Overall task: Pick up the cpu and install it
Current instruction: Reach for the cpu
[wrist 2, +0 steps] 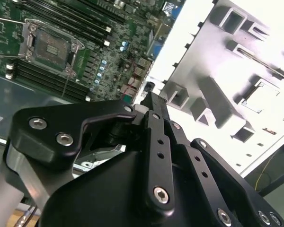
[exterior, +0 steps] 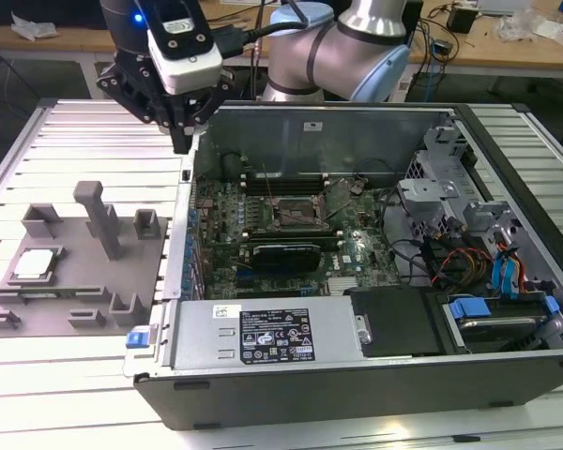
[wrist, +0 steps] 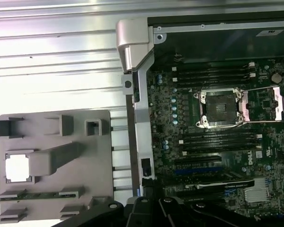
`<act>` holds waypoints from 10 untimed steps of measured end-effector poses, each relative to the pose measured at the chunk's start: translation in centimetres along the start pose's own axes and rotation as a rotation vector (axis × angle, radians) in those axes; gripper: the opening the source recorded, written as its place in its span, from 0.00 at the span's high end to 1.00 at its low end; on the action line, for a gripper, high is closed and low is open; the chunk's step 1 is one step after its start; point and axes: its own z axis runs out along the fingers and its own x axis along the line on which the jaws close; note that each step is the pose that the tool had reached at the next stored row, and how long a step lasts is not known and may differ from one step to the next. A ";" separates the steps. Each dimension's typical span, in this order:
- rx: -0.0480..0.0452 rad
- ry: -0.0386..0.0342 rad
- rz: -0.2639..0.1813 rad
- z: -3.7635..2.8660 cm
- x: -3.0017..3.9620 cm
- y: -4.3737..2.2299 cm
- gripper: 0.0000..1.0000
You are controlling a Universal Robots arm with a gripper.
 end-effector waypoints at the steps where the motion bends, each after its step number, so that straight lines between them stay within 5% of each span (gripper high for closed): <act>1: 0.0000 0.0000 0.000 0.00 0.21 -0.02 0.89; 10: 0.0000 -0.0001 0.000 -0.05 2.00 -0.15 0.89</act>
